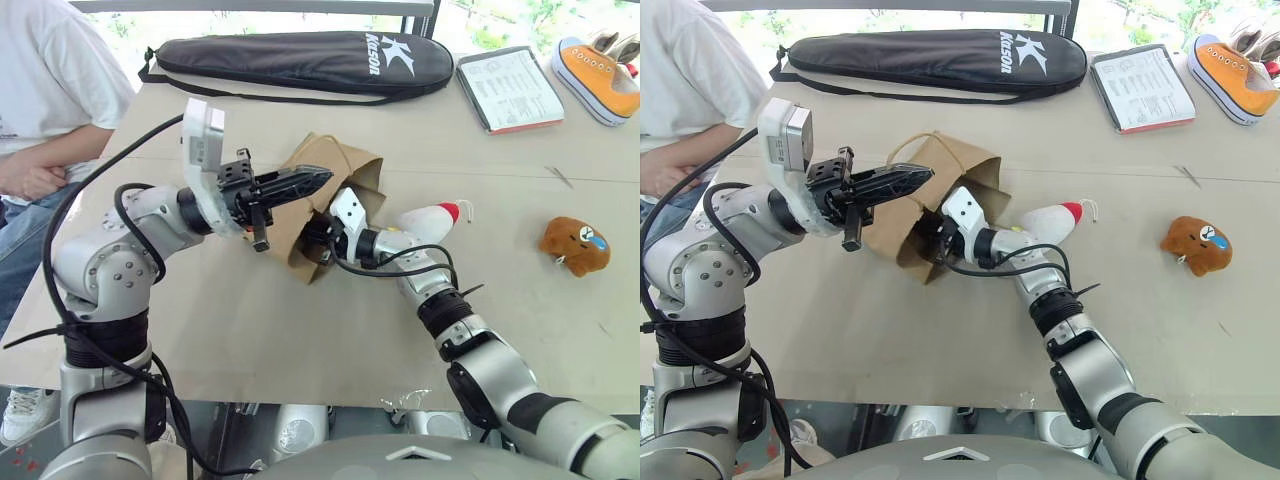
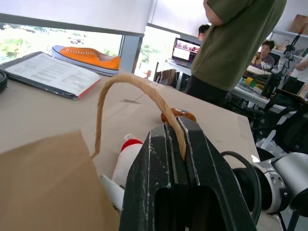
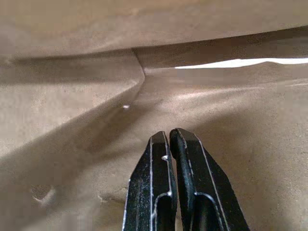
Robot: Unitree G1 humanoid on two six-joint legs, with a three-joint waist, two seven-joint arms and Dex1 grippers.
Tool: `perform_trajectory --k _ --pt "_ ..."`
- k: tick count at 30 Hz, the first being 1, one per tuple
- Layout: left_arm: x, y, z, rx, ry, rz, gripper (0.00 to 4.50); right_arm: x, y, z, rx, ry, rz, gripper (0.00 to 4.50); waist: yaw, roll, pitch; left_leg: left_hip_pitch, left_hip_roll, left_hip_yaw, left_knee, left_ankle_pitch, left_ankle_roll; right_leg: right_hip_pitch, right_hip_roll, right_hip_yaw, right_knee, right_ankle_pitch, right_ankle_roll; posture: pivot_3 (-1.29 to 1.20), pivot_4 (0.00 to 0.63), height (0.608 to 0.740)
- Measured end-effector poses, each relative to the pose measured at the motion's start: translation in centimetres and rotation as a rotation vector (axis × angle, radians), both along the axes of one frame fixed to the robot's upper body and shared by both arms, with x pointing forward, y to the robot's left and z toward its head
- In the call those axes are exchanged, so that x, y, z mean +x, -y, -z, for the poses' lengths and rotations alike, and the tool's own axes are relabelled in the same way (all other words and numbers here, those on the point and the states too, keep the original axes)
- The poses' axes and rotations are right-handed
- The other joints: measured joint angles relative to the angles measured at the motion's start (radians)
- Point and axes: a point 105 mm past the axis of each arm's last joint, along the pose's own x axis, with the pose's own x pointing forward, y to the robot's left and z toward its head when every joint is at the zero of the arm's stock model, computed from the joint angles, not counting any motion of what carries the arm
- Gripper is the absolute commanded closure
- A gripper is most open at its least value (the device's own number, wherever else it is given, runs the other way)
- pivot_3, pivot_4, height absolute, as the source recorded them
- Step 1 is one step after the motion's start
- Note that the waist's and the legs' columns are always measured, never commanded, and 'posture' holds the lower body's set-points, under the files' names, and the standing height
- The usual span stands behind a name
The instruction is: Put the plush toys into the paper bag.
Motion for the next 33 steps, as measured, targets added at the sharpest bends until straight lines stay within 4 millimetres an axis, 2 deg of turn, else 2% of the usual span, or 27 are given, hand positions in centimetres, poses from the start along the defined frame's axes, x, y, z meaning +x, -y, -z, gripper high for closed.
perform_trajectory --k 6,12,17,20,23,28,33 --pt "0.6 -0.7 -0.6 -0.018 0.004 -0.027 4.5 0.1 0.1 0.2 -0.007 -0.029 -0.008 4.48 -0.002 0.0 0.0 0.001 0.0 0.0 0.0 0.0 0.0 0.001 -0.001 -0.001 0.0 0.0 0.0 0.0 0.15 0.74" --pt "1.7 -0.2 -3.6 -0.144 0.03 -0.075 4.5 -0.2 -1.0 1.0 -0.149 0.07 -0.012 4.48 -0.013 -0.001 -0.002 0.003 0.0 0.0 0.0 0.001 -0.001 0.001 -0.002 0.0 0.005 0.0 0.0 0.0 0.15 0.74" --pt "3.9 -2.5 -7.3 -0.322 0.021 -0.217 4.5 0.0 -1.3 1.5 -0.206 0.118 0.027 4.48 -0.015 -0.001 -0.003 0.008 -0.001 0.0 0.0 0.002 -0.003 0.004 -0.004 0.001 0.009 0.0 0.0 0.0 0.15 0.74" --pt "4.7 -3.8 -7.8 -0.385 -0.002 -0.275 4.5 0.0 -1.2 1.9 -0.216 0.115 0.048 4.48 -0.014 -0.002 -0.003 0.015 -0.001 0.0 -0.001 0.002 -0.003 0.01 -0.004 0.001 0.008 0.0 0.0 0.0 0.15 0.74" --pt "4.6 -3.9 -7.7 -0.378 0.0 -0.281 4.5 0.2 -1.1 1.4 -0.199 0.136 0.082 4.48 -0.014 -0.002 -0.003 0.018 -0.001 0.0 -0.003 0.002 -0.003 0.013 -0.004 0.0 0.007 0.0 0.0 0.0 0.15 0.74" --pt "4.2 -3.7 -5.5 -0.312 -0.024 -0.27 4.5 0.2 -0.3 0.9 -0.165 0.121 0.121 4.48 -0.013 -0.001 -0.002 0.016 -0.001 -0.001 -0.004 0.002 -0.003 0.012 -0.006 0.0 0.005 0.0 0.0 0.0 0.15 0.74" --pt "3.9 -3.0 -4.3 -0.261 -0.017 -0.232 4.5 0.1 0.8 0.0 -0.139 0.072 0.116 4.48 -0.014 -0.001 -0.002 0.015 -0.001 -0.001 -0.006 0.002 -0.003 0.012 -0.006 0.0 0.0 0.0 0.0 0.0 0.15 0.74"
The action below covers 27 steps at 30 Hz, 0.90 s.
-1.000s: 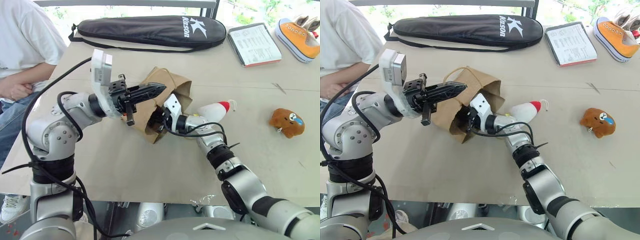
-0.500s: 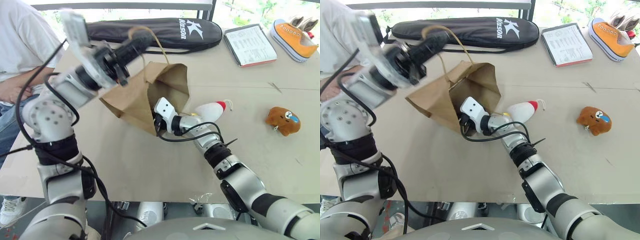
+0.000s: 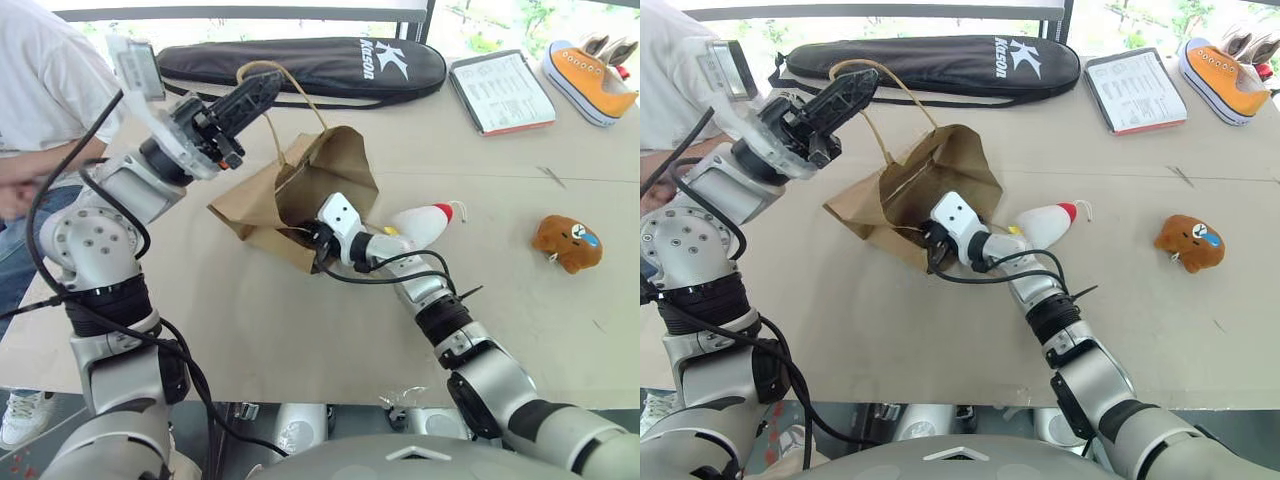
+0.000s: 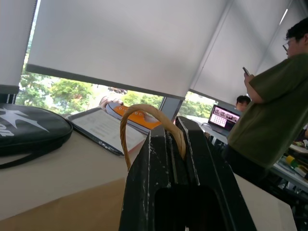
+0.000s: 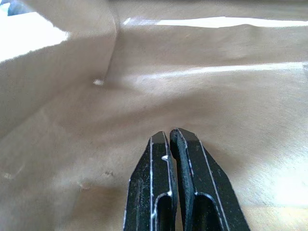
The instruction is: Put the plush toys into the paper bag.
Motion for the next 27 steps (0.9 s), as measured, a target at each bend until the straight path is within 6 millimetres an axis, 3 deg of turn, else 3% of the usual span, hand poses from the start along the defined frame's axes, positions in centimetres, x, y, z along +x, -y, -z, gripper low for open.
perform_trajectory --k 9,13,20,27 --pt "0.5 0.4 0.5 0.051 0.035 -0.035 4.5 -0.7 0.0 -1.7 0.016 0.023 -0.047 4.48 0.0 0.0 0.0 -0.001 0.0 0.0 -0.001 0.0 0.0 0.0 0.0 0.0 -0.003 0.0 0.0 0.0 0.15 0.74" --pt "0.6 0.6 1.1 0.082 0.03 -0.039 4.5 -0.7 0.6 -2.5 0.017 0.045 -0.058 2.8 0.0 0.0 0.001 -0.002 0.0 0.0 -0.001 0.0 0.0 -0.001 0.0 0.0 -0.003 0.0 0.0 0.0 0.15 0.74" --pt "0.6 0.4 1.7 0.129 0.041 -0.052 4.5 -1.6 4.4 -7.1 0.042 0.158 -0.016 0.05 0.005 0.0 0.001 -0.012 0.0 -0.001 0.001 0.0 0.0 -0.009 0.0 0.0 -0.002 0.0 0.0 0.0 0.15 0.74" --pt "0.8 0.9 2.0 0.138 0.05 -0.051 4.5 -3.3 8.4 -9.8 0.0 0.219 0.067 0.05 0.01 0.0 0.001 -0.015 0.0 0.0 0.002 0.0 0.001 -0.013 0.003 -0.001 -0.002 0.0 0.0 0.0 0.15 0.74"
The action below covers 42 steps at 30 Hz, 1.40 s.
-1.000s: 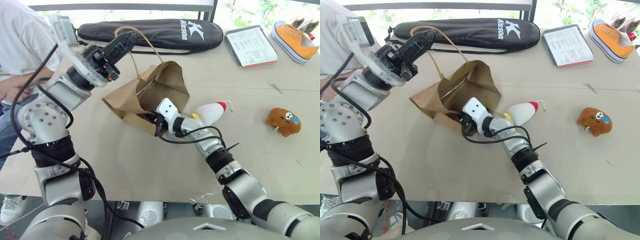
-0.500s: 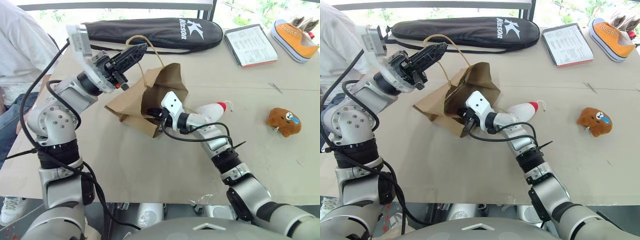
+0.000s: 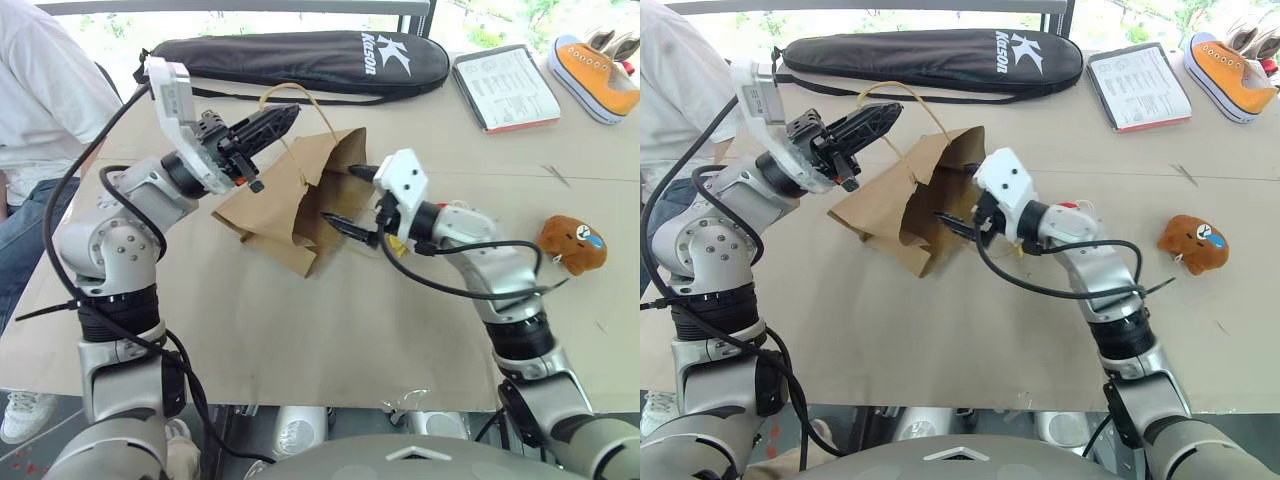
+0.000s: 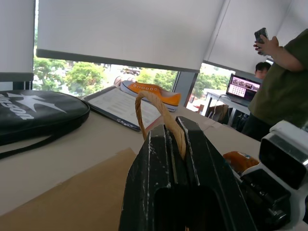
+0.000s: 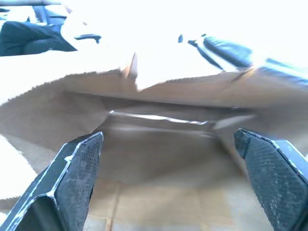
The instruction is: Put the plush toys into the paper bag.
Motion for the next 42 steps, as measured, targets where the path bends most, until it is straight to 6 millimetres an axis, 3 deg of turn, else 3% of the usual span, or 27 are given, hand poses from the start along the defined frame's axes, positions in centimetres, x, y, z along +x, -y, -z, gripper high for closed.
perform_trajectory --k 3,10,14,16,20,22,24,30,36,42 --pt "0.1 0.1 0.2 -0.001 -0.002 0.003 4.5 -0.8 1.4 -0.5 -0.035 -0.009 0.029 0.05 0.001 0.0 0.0 0.0 0.0 0.0 0.0 0.0 0.0 0.0 0.001 0.0 0.0 0.0 0.0 0.0 0.15 0.74" --pt "-0.3 1.2 1.5 0.018 0.0 0.021 4.5 -0.2 8.3 -1.1 -0.096 -0.089 0.253 0.05 0.018 0.0 0.0 0.0 -0.001 0.001 0.001 0.0 0.001 0.001 0.001 0.0 -0.001 0.0 0.0 0.0 0.15 0.74" --pt "-0.6 2.4 3.3 0.041 -0.025 0.042 4.5 0.7 11.1 0.7 -0.189 -0.154 0.338 0.05 0.017 0.0 0.0 0.0 -0.001 0.001 0.001 0.0 0.002 0.001 0.002 0.001 -0.001 0.0 0.0 0.0 0.15 0.74" --pt "-0.8 3.0 3.2 0.036 -0.019 0.058 4.5 1.7 12.4 1.9 -0.232 -0.214 0.383 0.05 0.016 -0.001 0.0 0.0 -0.001 0.001 0.002 -0.001 0.002 0.001 0.003 0.001 -0.001 0.0 0.0 0.0 0.15 0.74" --pt "-1.0 3.8 2.4 0.031 0.012 0.08 4.5 3.1 12.8 4.1 -0.274 -0.323 0.371 0.05 0.016 -0.001 0.0 0.0 0.0 0.001 0.001 -0.001 0.002 0.001 0.005 0.002 -0.001 0.0 0.0 0.0 0.15 0.74" --pt "-1.0 3.9 2.6 0.036 0.01 0.084 4.5 3.6 12.8 5.0 -0.286 -0.353 0.363 0.55 0.015 -0.001 0.0 0.0 0.0 0.001 0.001 -0.001 0.002 0.001 0.005 0.002 -0.001 0.0 0.0 0.0 0.15 0.74" --pt "-1.1 3.6 3.0 0.042 0.001 0.074 4.5 3.5 12.2 6.1 -0.311 -0.39 0.316 1.37 0.016 -0.001 0.0 0.0 0.0 0.001 0.001 -0.001 0.002 0.001 0.005 0.002 -0.002 0.0 0.0 0.0 0.15 0.74" --pt "-1.0 3.3 2.8 0.027 0.002 0.061 4.5 2.6 12.3 6.3 -0.364 -0.386 0.278 4.34 0.019 -0.001 0.0 0.001 0.0 0.001 0.002 -0.001 0.002 0.002 0.004 0.001 -0.001 0.0 0.0 0.0 0.15 0.74" --pt "-1.0 4.2 2.9 -0.013 -0.01 0.099 4.5 0.5 13.9 5.2 -0.282 -0.407 0.297 4.46 0.029 -0.001 0.0 0.0 0.0 0.0 0.003 -0.001 0.002 0.002 0.004 0.001 -0.001 0.0 0.0 0.0 0.15 0.74" --pt "-0.3 4.5 1.5 -0.072 -0.027 0.153 4.5 -0.5 14.8 -0.2 -0.015 -0.337 0.308 4.46 0.021 -0.001 0.0 0.001 0.0 0.0 0.004 -0.001 0.003 0.003 0.005 0.002 -0.001 0.0 0.0 0.0 0.15 0.74"
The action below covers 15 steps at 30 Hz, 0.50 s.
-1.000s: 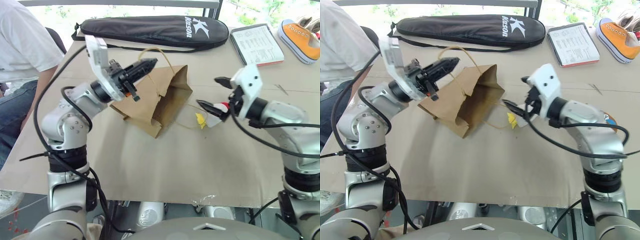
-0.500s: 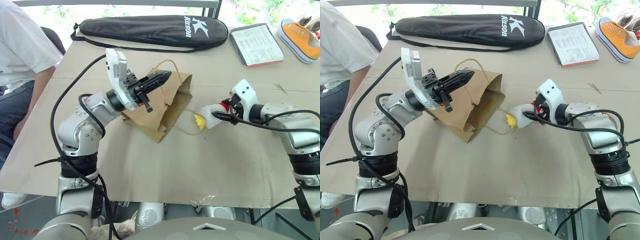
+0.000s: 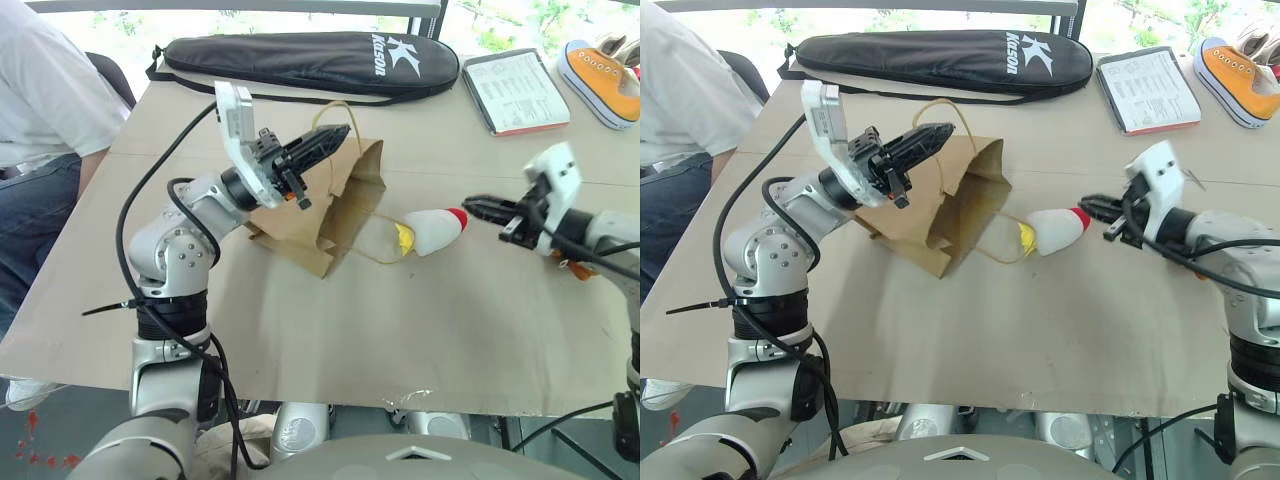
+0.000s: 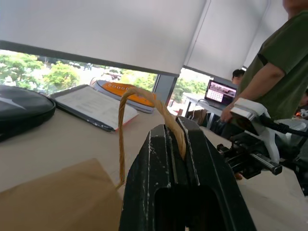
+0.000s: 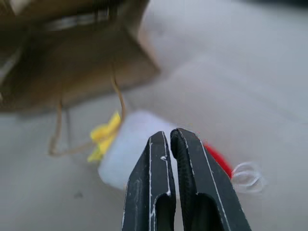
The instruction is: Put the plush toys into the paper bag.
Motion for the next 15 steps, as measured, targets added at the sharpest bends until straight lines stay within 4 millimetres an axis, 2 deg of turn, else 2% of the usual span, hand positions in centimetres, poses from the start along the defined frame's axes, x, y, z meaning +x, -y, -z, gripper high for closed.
perform_trajectory --k 3,5,6,8,9,10,11,14,15 --pt "0.0 -0.1 0.4 -0.003 -0.02 0.026 4.5 -0.1 -0.7 -0.4 0.049 0.016 0.01 4.46 -0.003 0.0 0.0 0.0 0.0 0.0 0.0 0.0 0.0 0.0 0.0 0.0 0.0 0.0 0.0 0.0 0.15 0.74" --pt "0.1 -0.1 0.4 -0.008 -0.026 0.037 4.5 -0.1 -1.6 -0.2 0.005 0.037 0.004 4.46 -0.003 0.0 0.0 0.0 0.0 0.0 0.0 0.0 0.0 0.0 0.0 0.0 0.0 0.0 0.0 0.0 0.15 0.74" --pt "0.1 -0.1 0.4 -0.008 -0.025 0.04 4.5 0.0 -1.8 0.1 -0.022 0.035 0.002 4.22 -0.003 0.0 0.0 0.0 0.0 0.0 0.0 0.0 0.0 0.0 0.0 0.0 0.0 0.0 0.0 0.0 0.15 0.74" --pt "0.1 -0.2 0.5 0.01 -0.018 0.045 4.5 0.1 -2.5 1.4 -0.09 0.015 -0.016 3.54 -0.003 0.0 0.0 -0.001 0.0 0.0 0.0 0.0 0.0 0.0 0.0 0.0 0.0 0.0 0.0 0.0 0.15 0.74" --pt "0.1 -0.3 0.5 0.018 -0.014 0.042 4.5 0.1 -2.8 1.7 -0.096 0.004 -0.032 3.07 -0.003 0.0 0.0 -0.001 0.0 0.0 0.0 0.0 0.0 0.0 0.0 0.0 0.0 0.0 0.0 0.0 0.15 0.74" --pt "0.0 -0.6 0.5 0.042 -0.006 0.039 4.5 -0.3 -3.4 2.5 -0.114 -0.015 -0.076 2.42 -0.003 0.0 0.0 0.0 0.0 0.0 0.0 0.0 0.0 0.0 0.0 0.0 0.0 0.0 0.0 0.0 0.15 0.74" --pt "0.0 -0.8 0.5 0.048 -0.003 0.038 4.5 -0.3 -3.6 2.7 -0.123 -0.018 -0.086 2.13 -0.003 0.0 0.0 0.0 0.0 0.0 0.0 0.0 0.0 0.0 0.0 0.0 0.0 0.0 0.0 0.0 0.15 0.74" --pt "0.1 -1.2 0.7 0.066 -0.003 0.034 4.5 0.4 -3.8 4.0 -0.182 -0.019 -0.071 0.84 -0.003 0.0 0.0 0.0 0.0 0.0 0.001 0.0 0.0 0.0 0.0 0.0 0.0 0.0 0.0 0.0 0.15 0.74" --pt "0.2 -1.3 0.8 0.069 -0.004 0.03 4.5 0.9 -3.7 5.1 -0.239 -0.037 -0.061 0.84 -0.003 0.0 0.0 0.0 0.0 0.0 0.001 0.0 0.0 0.0 0.0 0.0 0.0 0.0 0.0 0.0 0.15 0.74"
